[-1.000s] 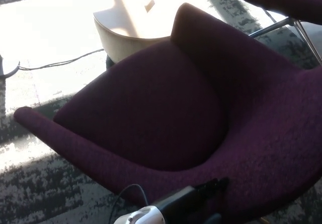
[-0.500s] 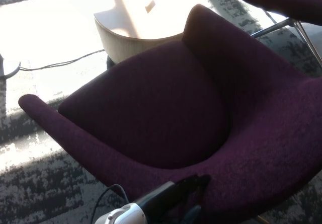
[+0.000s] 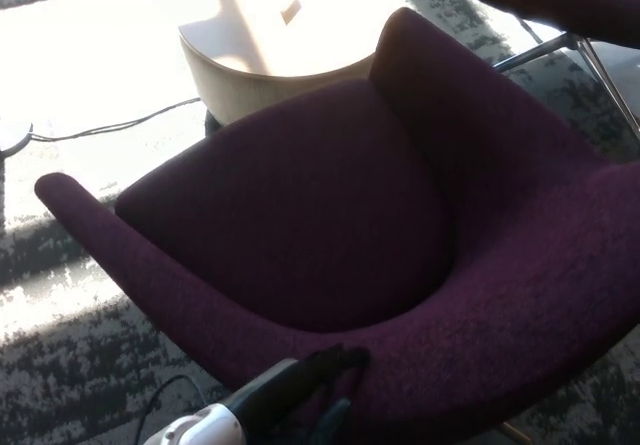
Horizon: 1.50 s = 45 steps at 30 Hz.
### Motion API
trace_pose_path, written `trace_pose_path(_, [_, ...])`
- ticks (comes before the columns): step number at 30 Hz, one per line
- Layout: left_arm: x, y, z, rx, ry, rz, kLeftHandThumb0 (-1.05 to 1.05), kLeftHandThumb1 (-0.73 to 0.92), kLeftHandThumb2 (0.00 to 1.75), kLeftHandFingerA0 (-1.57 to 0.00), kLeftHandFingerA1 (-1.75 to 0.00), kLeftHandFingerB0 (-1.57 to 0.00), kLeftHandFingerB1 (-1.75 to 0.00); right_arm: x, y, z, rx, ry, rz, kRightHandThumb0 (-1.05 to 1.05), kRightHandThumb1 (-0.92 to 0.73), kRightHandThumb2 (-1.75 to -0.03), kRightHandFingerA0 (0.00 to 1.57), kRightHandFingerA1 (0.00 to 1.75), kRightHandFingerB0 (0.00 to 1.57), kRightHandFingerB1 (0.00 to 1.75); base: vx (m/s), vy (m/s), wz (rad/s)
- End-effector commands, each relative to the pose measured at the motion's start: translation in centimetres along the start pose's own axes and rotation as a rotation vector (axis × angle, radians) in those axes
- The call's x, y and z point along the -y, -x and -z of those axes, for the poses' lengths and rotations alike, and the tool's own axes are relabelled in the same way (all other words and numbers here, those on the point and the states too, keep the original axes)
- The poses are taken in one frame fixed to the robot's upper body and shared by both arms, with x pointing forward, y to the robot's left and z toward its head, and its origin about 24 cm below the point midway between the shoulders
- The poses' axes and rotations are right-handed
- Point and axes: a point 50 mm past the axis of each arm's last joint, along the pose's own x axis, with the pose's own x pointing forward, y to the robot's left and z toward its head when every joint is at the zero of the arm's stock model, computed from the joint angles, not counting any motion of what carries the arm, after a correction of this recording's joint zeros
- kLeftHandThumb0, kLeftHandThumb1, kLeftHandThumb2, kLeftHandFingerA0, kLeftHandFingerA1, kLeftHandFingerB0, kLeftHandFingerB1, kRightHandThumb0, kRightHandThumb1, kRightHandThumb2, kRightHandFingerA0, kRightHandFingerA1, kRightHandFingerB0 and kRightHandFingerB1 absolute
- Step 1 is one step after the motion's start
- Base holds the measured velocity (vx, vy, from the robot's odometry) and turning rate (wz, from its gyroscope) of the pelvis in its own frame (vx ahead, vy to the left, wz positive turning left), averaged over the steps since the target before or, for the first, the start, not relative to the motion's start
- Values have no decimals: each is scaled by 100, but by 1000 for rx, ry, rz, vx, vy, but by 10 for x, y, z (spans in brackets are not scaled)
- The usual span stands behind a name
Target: The robot stands in front of a sofa and uses its left hand to push the left side of the sofa
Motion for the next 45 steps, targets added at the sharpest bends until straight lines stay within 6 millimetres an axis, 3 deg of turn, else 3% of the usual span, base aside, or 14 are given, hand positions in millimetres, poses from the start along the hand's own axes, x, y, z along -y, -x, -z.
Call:
trace_pose_path(1, [-10, 9, 14, -32, 74, -20, -81, 76, 119, 0, -31, -3, -26, 6, 1, 1, 7, 8, 19, -47, -67, -60, 85, 70, 71, 46, 0, 0, 0])
trace_pose_path(9, [-30, 25, 37, -56, 95, -86, -85, 92, 81, -1, -27, -3, -26, 4, 2, 3, -2, 20, 10, -49, -67, -61, 84, 67, 72, 45, 0, 0, 0])
trace_pose_path(15, [-36, 31, 43, -69, 112, -98, -82, 79, 121, 0, -31, -9, -26, 4, 1, 3, -8, 6, 15, -49, -67, -60, 85, 70, 73, 45, 0, 0, 0])
trace_pose_path(18, [-37, 34, 48, -71, 156, -125, -87, 92, 77, -5, -29, -4, -25, 4, 2, 3, -6, 0, 18, -48, -66, -60, 85, 68, 72, 46, 0, 0, 0])
trace_pose_path(20, [-40, 36, 50, -77, 159, -135, -84, 79, 119, 0, -31, -11, -26, 4, 1, 2, -2, 7, 15, -46, -66, -60, 84, 70, 72, 46, 0, 0, 0])
trace_pose_path(22, [-41, 38, 51, -83, 156, -135, -86, 92, 77, -4, -29, -3, -25, 4, 1, 2, -4, 10, 15, -49, -67, -60, 84, 69, 72, 46, 0, 0, 0])
trace_pose_path(23, [-43, 41, 55, -88, 160, -136, -85, 77, 115, -5, -30, -1, -23, 4, 2, 3, -5, 3, 14, -48, -67, -60, 84, 68, 72, 46, 0, 0, 0])
trace_pose_path(24, [-43, 42, 56, -90, 161, -138, -87, 92, 82, -1, -27, -2, -24, 4, 2, 3, -5, 6, 13, -48, -67, -60, 85, 67, 72, 46, 0, 0, 0])
trace_pose_path(30, [-51, 50, 65, -119, 172, -182, -88, 77, 114, -7, -33, -4, -24, 4, 2, 3, -4, 17, 15, -46, -66, -60, 83, 71, 72, 46, 0, 0, 0])
trace_pose_path(32, [-55, 53, 69, -137, 141, -192, -89, 92, 79, -3, -30, -4, -26, 3, 2, 3, -4, 12, 16, -46, -66, -60, 84, 71, 71, 46, 0, 0, 0])
trace_pose_path(33, [-56, 54, 70, -140, 139, -199, -80, 75, 118, 0, -36, -4, -28, 3, 3, 3, -4, 12, 15, -45, -66, -60, 84, 73, 72, 47, 0, 0, 0])
trace_pose_path(36, [-62, 61, 78, -166, 144, -217, -85, 79, 121, 0, -30, -10, -26, 2, 3, 4, -7, 15, 7, -46, -67, -60, 83, 71, 71, 46, 0, 0, 0])
trace_pose_path(38, [-65, 64, 81, -180, 151, -226, -90, 92, 80, -3, -28, -3, -25, 1, 3, 3, -9, 18, 4, -46, -67, -61, 83, 69, 71, 46, 0, 0, 0])
trace_pose_path(45, [-81, 78, 92, -212, 197, -281, -82, 83, 122, 0, -27, -3, -23, 2, 2, 2, -1, 9, 9, -45, -66, -60, 84, 70, 71, 47, 0, 0, 0])
